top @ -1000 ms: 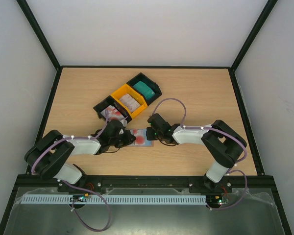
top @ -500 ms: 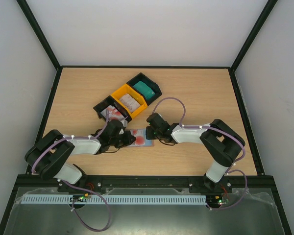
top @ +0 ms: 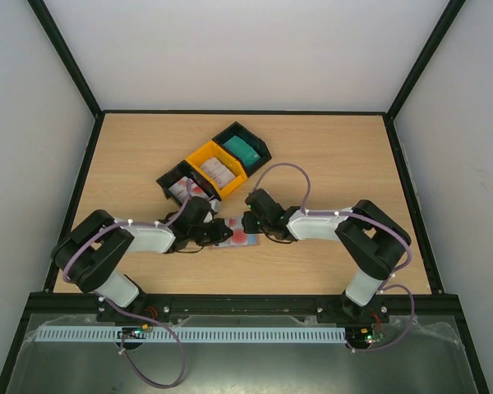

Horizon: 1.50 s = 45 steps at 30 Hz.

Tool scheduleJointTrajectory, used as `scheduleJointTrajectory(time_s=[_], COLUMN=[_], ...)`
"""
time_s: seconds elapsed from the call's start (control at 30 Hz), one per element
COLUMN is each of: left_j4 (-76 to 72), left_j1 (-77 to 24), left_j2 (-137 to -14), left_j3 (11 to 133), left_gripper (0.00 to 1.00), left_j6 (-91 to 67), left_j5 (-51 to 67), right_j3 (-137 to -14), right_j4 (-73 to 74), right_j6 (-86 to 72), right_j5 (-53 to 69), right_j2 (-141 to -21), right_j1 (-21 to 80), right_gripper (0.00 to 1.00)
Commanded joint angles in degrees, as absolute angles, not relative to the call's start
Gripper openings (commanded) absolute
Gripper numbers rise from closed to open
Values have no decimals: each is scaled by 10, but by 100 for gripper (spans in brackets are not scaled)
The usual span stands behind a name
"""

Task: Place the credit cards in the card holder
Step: Insert the credit card into the card holder.

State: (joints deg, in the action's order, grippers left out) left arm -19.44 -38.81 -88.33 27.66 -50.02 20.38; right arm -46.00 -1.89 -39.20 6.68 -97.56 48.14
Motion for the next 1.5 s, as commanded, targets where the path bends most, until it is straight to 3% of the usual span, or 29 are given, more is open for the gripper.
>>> scheduleJointTrajectory(time_s=[0.0,0.27,0.6,1.03,1.3,1.47], left_j4=[-171,-182,-120,-101,-45,-11], left_j1=[-391,-407,-435,-470,-476,-481], left_j2=[-903,-893,-841,-890,-882,-859], left_j3=[281,287,305,348,369,376], left_gripper=[3,31,54,50,60,58], left_j6=[-492,-495,-472,-458,-443,-460], left_j5=[214,218,167,127,113,72], right_j3=[-430,-417,-404,-375,-374,-373], right_j4=[43,31,57,63,66,62], right_j6=[-400,-408,-422,-428,-429,-427], right_j5=[55,39,-29,-24,-27,-24], right_j2=[-982,-943,-880,-864,-855,-849], right_j1=[480,480,480,480,480,480], right_gripper=[32,35,37,37,37,35])
